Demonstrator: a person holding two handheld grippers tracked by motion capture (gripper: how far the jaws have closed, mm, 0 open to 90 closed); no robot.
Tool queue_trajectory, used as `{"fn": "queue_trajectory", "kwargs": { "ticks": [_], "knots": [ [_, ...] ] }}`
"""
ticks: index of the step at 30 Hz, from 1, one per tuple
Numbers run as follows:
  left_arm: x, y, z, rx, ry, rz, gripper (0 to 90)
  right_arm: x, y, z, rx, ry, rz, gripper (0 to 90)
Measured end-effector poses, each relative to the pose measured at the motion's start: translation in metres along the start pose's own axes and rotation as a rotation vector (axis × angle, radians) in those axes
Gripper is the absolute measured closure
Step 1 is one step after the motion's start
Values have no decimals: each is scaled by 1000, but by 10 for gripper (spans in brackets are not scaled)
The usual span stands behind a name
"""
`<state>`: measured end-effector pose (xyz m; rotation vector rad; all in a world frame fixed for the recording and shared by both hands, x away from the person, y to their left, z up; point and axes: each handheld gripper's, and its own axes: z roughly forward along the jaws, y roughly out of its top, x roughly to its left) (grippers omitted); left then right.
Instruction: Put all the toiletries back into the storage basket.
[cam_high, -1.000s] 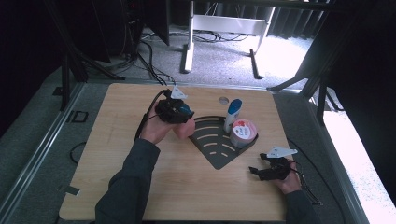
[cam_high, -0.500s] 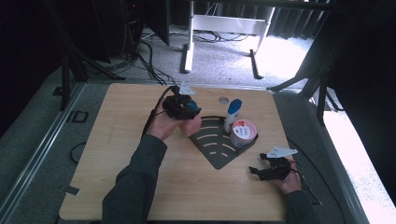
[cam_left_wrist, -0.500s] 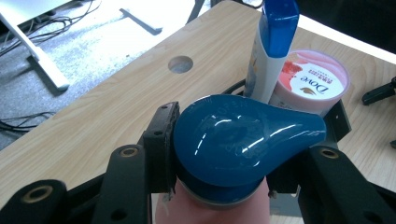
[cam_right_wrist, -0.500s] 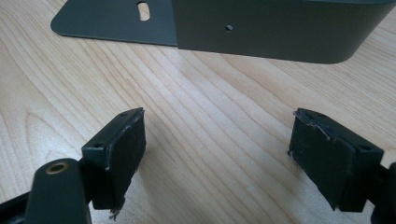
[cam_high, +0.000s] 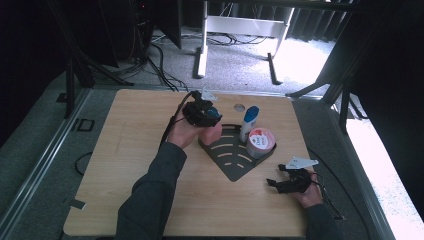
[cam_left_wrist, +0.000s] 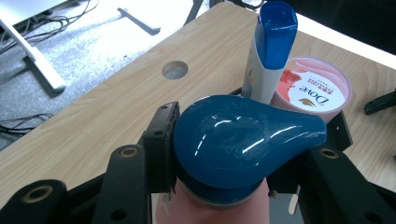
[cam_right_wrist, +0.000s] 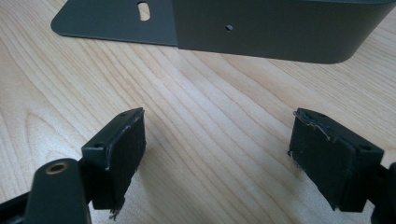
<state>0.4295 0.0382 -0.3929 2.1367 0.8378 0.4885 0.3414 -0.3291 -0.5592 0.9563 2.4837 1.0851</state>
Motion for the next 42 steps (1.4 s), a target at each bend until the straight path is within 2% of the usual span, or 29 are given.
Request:
{"fn": "queue_trajectory", "kwargs": {
  "ticks": [6, 31, 42],
  "knots": [
    [-3, 2, 7, -8, 6, -4, 530, 0, 0, 0, 0, 0, 0, 183],
    [-10, 5, 44, 27, 22, -31, 530, 0, 0, 0, -1, 4, 2, 183],
    [-12, 6, 59, 27, 30, -41, 530, -1, 0, 0, -1, 5, 0, 182]
  ]
}}
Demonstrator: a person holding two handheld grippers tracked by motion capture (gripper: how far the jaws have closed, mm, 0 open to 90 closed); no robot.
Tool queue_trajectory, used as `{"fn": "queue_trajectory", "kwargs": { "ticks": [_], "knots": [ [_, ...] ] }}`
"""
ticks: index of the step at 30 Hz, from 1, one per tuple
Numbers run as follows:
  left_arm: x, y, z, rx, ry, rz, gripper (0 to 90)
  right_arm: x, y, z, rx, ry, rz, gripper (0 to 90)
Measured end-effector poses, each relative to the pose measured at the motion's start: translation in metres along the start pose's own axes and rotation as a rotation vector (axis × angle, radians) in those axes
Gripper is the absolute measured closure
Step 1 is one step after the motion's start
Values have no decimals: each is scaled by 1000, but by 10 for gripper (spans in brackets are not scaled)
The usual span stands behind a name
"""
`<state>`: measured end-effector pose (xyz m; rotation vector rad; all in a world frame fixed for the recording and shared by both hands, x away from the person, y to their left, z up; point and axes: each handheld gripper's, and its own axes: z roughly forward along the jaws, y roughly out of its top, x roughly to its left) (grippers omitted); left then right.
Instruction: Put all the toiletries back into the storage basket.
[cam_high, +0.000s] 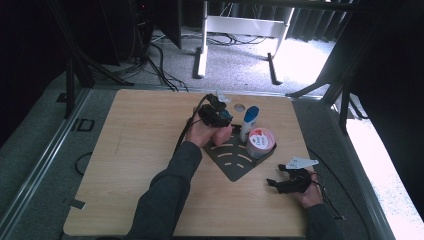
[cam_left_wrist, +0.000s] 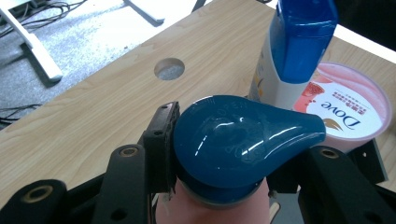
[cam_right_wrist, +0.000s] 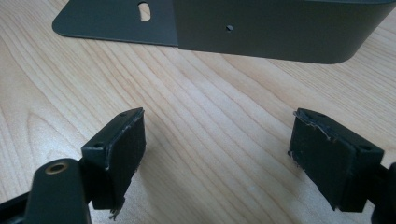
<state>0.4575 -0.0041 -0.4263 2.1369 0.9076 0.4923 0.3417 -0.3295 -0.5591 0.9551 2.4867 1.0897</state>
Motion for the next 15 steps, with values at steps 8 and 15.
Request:
{"fn": "queue_trajectory", "kwargs": {
  "ticks": [8, 15],
  "knots": [
    [-2, 2, 12, 10, -1, -5, 530, 0, 0, 0, 0, 1, 3, 182],
    [-4, 7, 19, 14, 0, -4, 530, 0, 0, 0, -1, 3, 3, 182]
  ]
}}
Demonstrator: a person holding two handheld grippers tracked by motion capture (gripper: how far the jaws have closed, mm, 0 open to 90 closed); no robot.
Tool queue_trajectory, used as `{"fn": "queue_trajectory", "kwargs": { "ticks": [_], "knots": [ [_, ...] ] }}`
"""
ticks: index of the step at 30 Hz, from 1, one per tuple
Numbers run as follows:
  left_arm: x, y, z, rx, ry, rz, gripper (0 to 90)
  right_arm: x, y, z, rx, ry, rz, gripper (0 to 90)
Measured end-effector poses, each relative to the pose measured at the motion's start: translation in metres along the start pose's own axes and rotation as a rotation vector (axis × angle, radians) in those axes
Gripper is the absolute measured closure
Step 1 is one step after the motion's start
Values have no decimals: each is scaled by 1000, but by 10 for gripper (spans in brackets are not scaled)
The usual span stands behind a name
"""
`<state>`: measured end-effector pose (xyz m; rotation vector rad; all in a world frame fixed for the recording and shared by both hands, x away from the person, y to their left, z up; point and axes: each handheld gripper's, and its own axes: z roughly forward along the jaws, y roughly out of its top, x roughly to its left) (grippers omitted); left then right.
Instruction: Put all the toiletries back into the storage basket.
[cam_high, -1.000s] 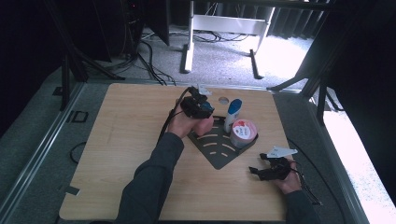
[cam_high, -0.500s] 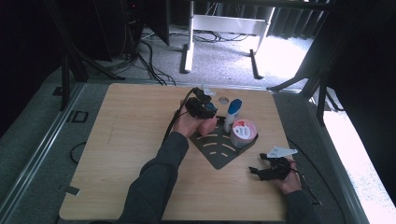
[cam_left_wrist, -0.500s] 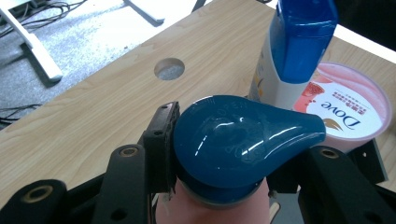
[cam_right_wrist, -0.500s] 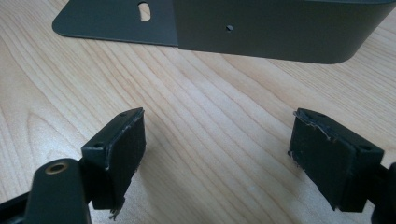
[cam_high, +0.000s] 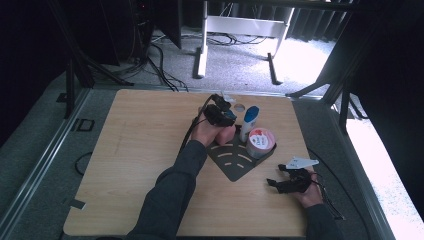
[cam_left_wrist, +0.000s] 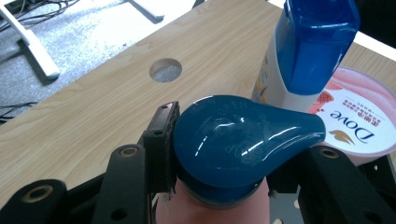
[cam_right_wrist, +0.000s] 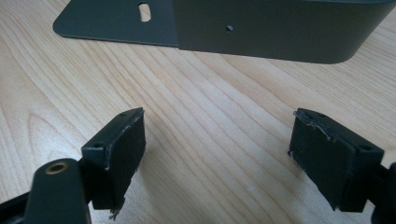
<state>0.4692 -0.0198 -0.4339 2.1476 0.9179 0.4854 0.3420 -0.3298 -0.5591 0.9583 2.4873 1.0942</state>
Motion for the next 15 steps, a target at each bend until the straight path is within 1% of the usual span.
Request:
{"fn": "queue_trajectory", "kwargs": {
  "ticks": [3, 11, 14, 15],
  "knots": [
    [-1, 1, 3, 2, 0, 2, 530, 0, 0, 0, 0, 0, 1, 182],
    [-2, 3, 10, 12, 4, -7, 530, 0, 0, 0, 0, 1, 1, 181],
    [-2, 3, 14, 13, 5, -17, 530, 0, 0, 0, 0, 1, 1, 181],
    [-2, 3, 15, 15, 5, -13, 530, 0, 0, 0, 0, 1, 1, 181]
  ]
}}
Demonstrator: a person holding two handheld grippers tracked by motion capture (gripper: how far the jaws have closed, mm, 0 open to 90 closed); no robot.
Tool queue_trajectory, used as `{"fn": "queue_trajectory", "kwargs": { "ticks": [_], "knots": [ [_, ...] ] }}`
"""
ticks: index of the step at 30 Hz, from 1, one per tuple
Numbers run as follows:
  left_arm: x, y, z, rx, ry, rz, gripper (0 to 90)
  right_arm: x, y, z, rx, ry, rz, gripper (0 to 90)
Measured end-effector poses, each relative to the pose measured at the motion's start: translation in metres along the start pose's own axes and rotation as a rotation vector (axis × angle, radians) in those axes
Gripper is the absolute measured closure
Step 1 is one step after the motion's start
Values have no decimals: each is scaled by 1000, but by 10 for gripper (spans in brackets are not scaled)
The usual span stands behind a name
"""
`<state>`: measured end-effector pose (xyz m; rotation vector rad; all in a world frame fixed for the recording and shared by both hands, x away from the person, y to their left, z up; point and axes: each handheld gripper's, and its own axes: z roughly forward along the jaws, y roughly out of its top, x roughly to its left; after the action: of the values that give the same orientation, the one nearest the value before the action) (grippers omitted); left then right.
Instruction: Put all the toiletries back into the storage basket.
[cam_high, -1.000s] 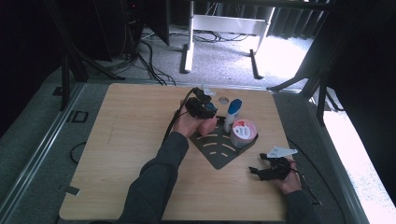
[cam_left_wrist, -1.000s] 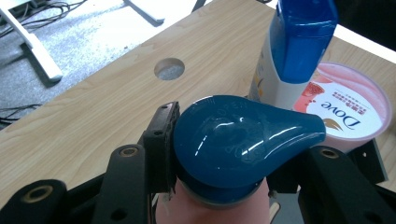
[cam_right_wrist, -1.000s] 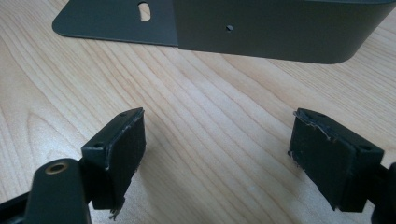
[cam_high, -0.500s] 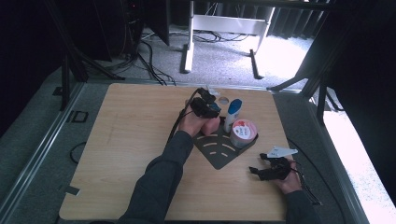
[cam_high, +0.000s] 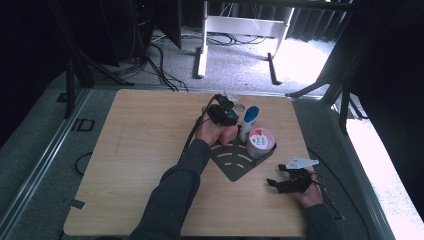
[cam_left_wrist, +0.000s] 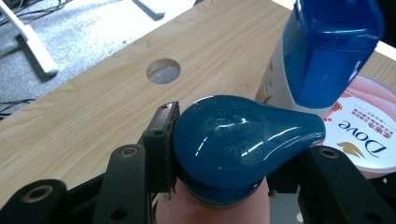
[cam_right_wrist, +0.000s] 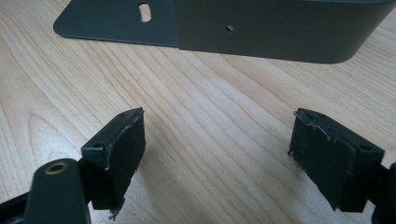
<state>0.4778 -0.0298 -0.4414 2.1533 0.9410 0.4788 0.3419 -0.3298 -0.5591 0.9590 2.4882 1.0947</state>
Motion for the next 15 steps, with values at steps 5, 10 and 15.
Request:
{"fn": "queue_trajectory", "kwargs": {
  "ticks": [5, 10, 15],
  "knots": [
    [-1, 0, 4, 4, -1, -6, 530, 0, 0, 0, 1, 1, -1, 181],
    [-1, 1, 6, 6, -1, -12, 530, 0, 0, 0, 0, 1, -2, 181],
    [-2, 1, 7, 4, 0, -17, 530, 0, 0, 0, 0, 1, -3, 181]
  ]
}}
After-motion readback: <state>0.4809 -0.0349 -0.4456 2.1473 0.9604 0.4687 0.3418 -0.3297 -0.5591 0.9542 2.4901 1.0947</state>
